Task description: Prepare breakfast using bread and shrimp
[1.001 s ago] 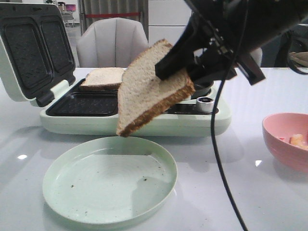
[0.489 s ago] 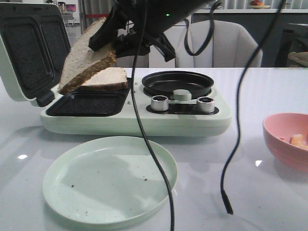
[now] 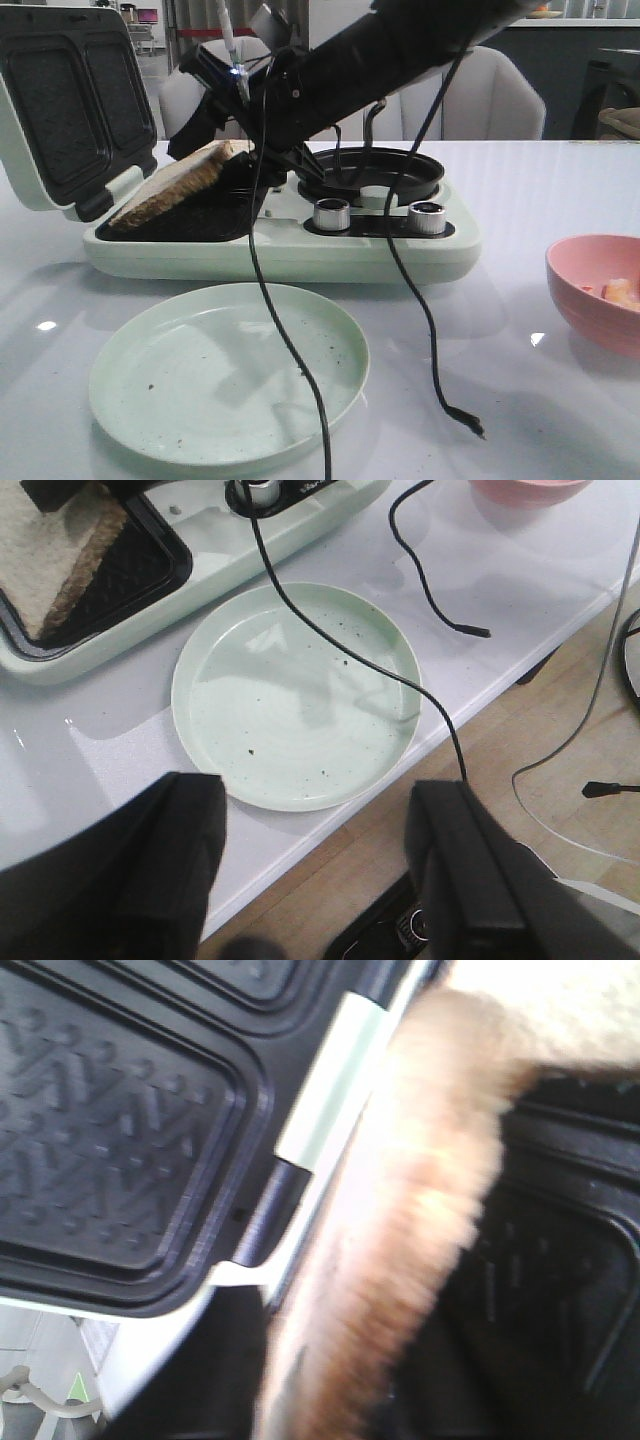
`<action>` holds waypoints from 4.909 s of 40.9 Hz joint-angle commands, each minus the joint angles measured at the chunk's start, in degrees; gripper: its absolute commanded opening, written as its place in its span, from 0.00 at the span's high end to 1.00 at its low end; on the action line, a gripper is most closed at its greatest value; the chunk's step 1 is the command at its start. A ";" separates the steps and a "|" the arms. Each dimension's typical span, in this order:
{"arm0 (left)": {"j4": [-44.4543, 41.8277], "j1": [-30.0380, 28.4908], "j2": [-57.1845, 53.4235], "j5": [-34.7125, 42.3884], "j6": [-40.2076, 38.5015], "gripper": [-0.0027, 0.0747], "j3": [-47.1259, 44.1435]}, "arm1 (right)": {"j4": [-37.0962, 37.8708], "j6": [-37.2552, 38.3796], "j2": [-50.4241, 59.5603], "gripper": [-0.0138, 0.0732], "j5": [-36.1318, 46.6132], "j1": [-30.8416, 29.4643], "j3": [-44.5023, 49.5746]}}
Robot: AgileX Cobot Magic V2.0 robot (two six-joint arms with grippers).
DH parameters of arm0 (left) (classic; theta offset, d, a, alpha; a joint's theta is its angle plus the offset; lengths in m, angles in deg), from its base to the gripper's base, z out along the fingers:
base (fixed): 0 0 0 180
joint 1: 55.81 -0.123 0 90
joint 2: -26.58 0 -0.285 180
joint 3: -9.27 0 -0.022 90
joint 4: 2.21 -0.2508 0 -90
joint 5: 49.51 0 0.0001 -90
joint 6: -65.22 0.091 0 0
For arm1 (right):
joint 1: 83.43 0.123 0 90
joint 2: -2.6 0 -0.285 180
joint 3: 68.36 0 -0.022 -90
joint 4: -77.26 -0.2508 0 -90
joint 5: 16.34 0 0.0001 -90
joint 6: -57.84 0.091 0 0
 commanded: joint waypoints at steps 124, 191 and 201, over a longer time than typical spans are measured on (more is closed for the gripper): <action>27.72 -60.53 33.41 3.41 28.71 0.83 23.43 | 64.61 30.64 73.53 0.13 -8.19 -2.61 47.86; 61.25 -37.65 23.98 3.65 58.46 0.84 12.54 | 64.61 30.64 73.53 0.13 -8.18 -2.61 47.86; 56.33 -30.87 11.89 3.54 58.36 0.84 5.79 | 64.61 30.64 73.53 0.13 -8.20 -2.61 47.86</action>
